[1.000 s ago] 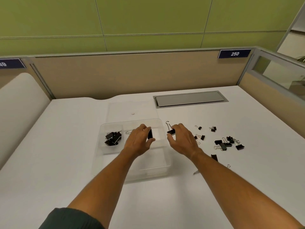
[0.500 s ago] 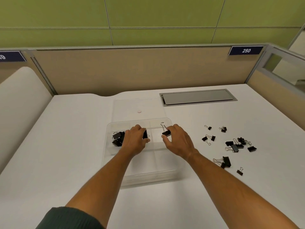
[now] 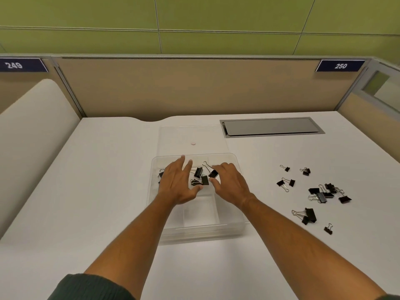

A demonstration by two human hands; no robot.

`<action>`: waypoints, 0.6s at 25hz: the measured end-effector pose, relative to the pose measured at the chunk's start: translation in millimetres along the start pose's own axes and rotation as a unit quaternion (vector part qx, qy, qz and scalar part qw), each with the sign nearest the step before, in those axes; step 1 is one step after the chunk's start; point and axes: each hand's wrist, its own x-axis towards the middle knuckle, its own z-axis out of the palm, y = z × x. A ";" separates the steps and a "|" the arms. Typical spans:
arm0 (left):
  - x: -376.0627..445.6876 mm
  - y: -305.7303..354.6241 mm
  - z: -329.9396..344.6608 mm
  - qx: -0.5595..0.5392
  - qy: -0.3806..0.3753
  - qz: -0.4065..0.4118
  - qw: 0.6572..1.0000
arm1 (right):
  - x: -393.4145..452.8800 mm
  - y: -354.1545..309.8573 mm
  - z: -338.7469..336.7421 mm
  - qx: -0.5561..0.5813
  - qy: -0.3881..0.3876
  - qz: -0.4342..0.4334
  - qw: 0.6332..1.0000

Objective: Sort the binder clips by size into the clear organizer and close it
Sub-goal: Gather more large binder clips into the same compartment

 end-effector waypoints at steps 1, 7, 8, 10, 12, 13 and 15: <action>-3.2 -4.1 -0.2 0.007 0.001 -0.002 1.000 | 2.8 -5.9 2.0 0.002 -0.019 -0.003 1.000; -18.9 -20.3 -5.1 0.013 -0.006 -0.010 1.000 | 10.5 -26.7 10.0 0.057 -0.058 0.002 0.997; -20.3 -21.5 -5.9 0.013 -0.006 -0.009 1.000 | 9.5 -27.3 9.4 0.055 -0.050 0.005 0.997; -21.8 -21.3 -6.7 0.016 -0.005 -0.004 1.000 | 5.2 -25.1 7.6 0.045 -0.044 0.013 0.998; -21.5 -16.5 -6.8 0.015 -0.008 0.004 1.000 | -1.8 -19.7 4.8 0.024 -0.039 0.025 0.999; -20.9 -12.8 -6.5 0.015 -0.009 0.008 1.000 | -5.6 -16.5 3.1 0.012 -0.032 0.031 0.999; -19.2 -3.7 -5.7 0.012 -0.014 0.015 1.000 | -13.2 -9.5 0.1 -0.015 -0.017 0.039 0.999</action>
